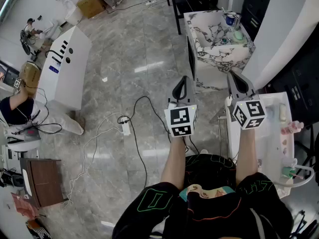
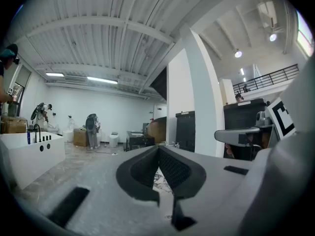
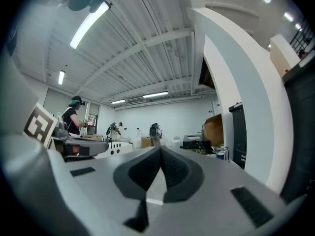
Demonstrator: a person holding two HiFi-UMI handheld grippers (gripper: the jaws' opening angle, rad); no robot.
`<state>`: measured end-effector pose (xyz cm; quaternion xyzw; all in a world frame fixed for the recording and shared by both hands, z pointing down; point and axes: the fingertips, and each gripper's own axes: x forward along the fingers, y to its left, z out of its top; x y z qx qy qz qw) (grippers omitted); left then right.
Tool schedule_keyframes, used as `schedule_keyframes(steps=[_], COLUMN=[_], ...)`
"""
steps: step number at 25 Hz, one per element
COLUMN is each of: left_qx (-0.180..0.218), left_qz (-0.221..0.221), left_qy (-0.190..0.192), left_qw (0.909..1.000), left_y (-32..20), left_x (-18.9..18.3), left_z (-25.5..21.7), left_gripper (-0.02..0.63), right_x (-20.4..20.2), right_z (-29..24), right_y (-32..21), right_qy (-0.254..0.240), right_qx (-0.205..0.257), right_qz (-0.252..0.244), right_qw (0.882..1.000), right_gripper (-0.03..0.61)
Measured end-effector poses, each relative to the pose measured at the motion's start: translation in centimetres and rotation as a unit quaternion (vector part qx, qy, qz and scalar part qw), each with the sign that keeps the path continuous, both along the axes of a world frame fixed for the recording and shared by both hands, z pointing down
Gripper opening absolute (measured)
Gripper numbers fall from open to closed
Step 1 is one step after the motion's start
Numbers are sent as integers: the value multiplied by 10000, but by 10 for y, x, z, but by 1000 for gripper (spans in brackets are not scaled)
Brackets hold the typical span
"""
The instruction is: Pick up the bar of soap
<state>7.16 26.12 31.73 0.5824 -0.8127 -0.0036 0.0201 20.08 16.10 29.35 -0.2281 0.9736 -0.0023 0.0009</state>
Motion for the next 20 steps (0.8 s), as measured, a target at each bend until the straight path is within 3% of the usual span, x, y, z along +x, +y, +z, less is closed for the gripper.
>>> schedule_keyframes(steps=[7, 20], left_qx=[12, 204], left_qz=[116, 203], left_qy=[71, 378], left_qw=[9999, 9989], left_y=[4, 28], left_x=[-11, -62], left_z=[6, 22], left_gripper=[8, 8], right_x=[-7, -50], right_z=[-2, 4], right_y=[2, 25], right_qy=[-38, 239], right_qx=[-1, 121], right_qz=[249, 497], right_qw=[9997, 9984], right_gripper=[5, 6])
